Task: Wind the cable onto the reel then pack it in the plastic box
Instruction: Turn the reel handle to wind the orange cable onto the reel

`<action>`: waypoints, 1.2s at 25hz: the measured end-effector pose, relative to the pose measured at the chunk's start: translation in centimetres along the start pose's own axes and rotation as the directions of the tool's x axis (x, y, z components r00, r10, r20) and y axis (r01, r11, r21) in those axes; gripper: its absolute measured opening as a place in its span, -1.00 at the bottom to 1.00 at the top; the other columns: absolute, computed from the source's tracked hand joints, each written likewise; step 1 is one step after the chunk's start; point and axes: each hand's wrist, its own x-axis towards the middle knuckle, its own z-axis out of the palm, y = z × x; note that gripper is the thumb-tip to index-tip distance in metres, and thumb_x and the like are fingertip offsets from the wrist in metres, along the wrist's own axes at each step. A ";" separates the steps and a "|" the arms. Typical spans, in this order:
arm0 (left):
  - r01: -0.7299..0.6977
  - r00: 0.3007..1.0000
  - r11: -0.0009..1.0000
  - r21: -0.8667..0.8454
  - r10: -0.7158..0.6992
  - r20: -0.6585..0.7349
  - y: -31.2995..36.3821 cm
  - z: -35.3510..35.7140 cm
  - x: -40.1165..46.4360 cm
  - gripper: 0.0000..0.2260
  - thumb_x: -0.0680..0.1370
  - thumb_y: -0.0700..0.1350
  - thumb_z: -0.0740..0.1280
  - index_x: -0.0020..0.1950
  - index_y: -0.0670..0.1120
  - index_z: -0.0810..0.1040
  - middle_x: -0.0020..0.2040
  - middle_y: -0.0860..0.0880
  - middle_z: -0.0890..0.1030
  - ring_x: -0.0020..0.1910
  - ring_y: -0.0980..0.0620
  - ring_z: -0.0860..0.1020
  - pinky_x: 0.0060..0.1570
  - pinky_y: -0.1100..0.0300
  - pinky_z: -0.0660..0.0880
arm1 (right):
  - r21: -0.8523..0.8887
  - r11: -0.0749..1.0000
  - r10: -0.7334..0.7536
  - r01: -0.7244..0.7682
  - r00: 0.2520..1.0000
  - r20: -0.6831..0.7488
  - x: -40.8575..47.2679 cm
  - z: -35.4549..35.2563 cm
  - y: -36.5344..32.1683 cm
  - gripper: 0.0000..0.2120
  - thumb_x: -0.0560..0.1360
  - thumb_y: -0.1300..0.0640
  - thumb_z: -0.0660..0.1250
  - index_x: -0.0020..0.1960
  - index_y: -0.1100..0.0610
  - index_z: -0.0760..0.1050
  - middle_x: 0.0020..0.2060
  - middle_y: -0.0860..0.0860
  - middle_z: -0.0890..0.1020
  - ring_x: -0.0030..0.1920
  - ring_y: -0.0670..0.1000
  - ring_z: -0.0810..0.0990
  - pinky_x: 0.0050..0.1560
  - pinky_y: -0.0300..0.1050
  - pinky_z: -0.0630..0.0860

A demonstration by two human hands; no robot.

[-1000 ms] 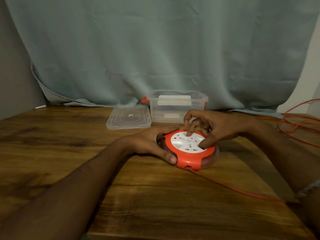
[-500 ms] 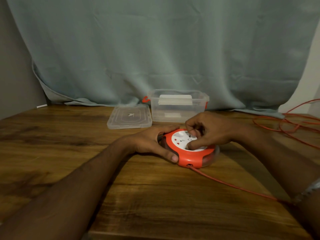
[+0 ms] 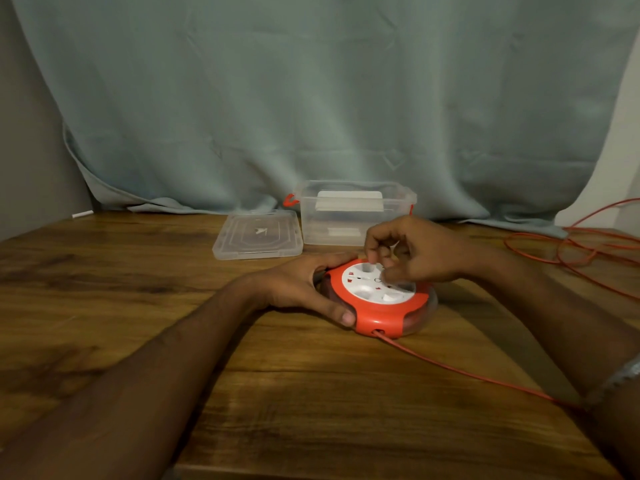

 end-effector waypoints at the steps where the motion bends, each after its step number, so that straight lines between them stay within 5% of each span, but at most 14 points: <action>1: 0.013 1.000 1.000 0.001 -0.013 0.003 0.1 0.0 -0.1 -0.15 0.37 -0.08 0.69 0.54 0.26 0.36 0.47 0.24 0.53 0.45 0.25 0.49 0.52 0.19 0.39 | 0.032 0.999 0.018 -0.019 0.999 0.037 -0.1 -0.3 0.2 -0.70 0.36 0.31 0.49 0.01 0.02 0.61 -0.17 -0.17 0.69 -0.37 -0.08 0.48 -0.31 -0.11 0.45; 4: 0.033 0.999 0.999 0.009 -0.033 0.005 0.0 0.0 0.0 -0.03 0.29 0.06 0.69 0.62 0.21 0.30 0.49 0.23 0.52 0.46 0.21 0.49 0.55 0.10 0.38 | 0.069 0.995 0.061 -0.074 0.984 0.168 -0.4 -0.7 0.7 -0.47 0.36 0.43 0.45 0.25 0.06 0.56 -0.03 -0.36 0.70 -0.34 0.00 0.44 -0.34 -0.20 0.40; 7: 0.033 0.999 0.999 0.019 -0.034 0.028 0.1 0.0 0.0 0.04 0.25 0.12 0.68 0.65 0.20 0.25 0.54 0.21 0.47 0.51 0.17 0.45 0.58 0.02 0.35 | 0.093 0.990 0.081 -0.105 0.970 0.231 -0.4 -1.4 0.8 -0.39 0.39 0.47 0.49 0.33 0.04 0.50 0.20 -0.11 0.74 -0.41 -0.08 0.43 -0.37 -0.27 0.44; 12: 0.087 0.995 0.995 0.057 -0.089 0.040 -0.3 -0.1 0.0 0.25 0.14 0.34 0.70 0.71 0.17 0.15 0.63 0.17 0.35 0.59 0.10 0.35 0.62 -0.06 0.28 | 0.122 0.981 0.121 -0.152 0.965 0.235 -0.9 -2.0 0.4 -0.26 0.39 0.50 0.53 0.40 0.02 0.33 0.17 0.05 0.75 -0.49 -0.14 0.41 -0.42 -0.28 0.46; 17: 0.091 0.995 0.994 0.059 -0.094 0.041 0.0 0.0 0.0 0.17 0.19 0.23 0.70 0.69 0.17 0.18 0.62 0.17 0.37 0.57 0.14 0.36 0.62 -0.02 0.29 | 0.036 0.986 0.152 -0.161 0.971 0.182 -1.2 -2.0 0.0 -0.23 0.37 0.36 0.63 0.35 -0.07 0.29 0.11 0.07 0.74 -0.45 -0.18 0.54 -0.36 -0.34 0.50; 22: 0.112 0.993 0.992 0.052 -0.114 0.032 -0.4 -0.1 0.0 0.28 0.10 0.37 0.69 0.70 0.20 0.13 0.65 0.16 0.31 0.60 0.08 0.33 0.63 -0.06 0.26 | -0.023 0.984 0.180 -0.179 0.975 0.127 -1.1 -1.5 -0.3 -0.28 0.33 0.10 0.71 0.27 -0.17 0.33 -0.01 0.01 0.75 -0.07 0.10 0.74 -0.13 -0.02 0.69; 24: 0.110 0.993 0.993 0.046 -0.112 0.027 -0.5 -0.1 0.1 0.28 0.09 0.37 0.69 0.70 0.20 0.15 0.64 0.16 0.33 0.59 0.08 0.35 0.63 -0.06 0.27 | -0.069 0.984 0.171 -0.164 0.980 0.105 -1.0 -1.3 -0.6 -0.39 0.33 0.03 0.71 0.20 -0.13 0.39 -0.06 0.02 0.76 0.01 0.07 0.74 -0.12 -0.08 0.66; 30: 0.100 0.995 0.993 0.065 -0.100 0.004 -0.6 -0.1 0.2 0.26 0.11 0.36 0.70 0.70 0.17 0.17 0.62 0.17 0.37 0.57 0.10 0.38 0.62 -0.05 0.28 | -0.148 0.982 0.134 -0.122 0.988 0.072 -0.6 -0.4 -0.7 -0.60 0.24 -0.16 0.63 -0.24 0.04 0.49 -0.39 -0.06 0.59 -0.33 -0.03 0.56 -0.28 0.06 0.47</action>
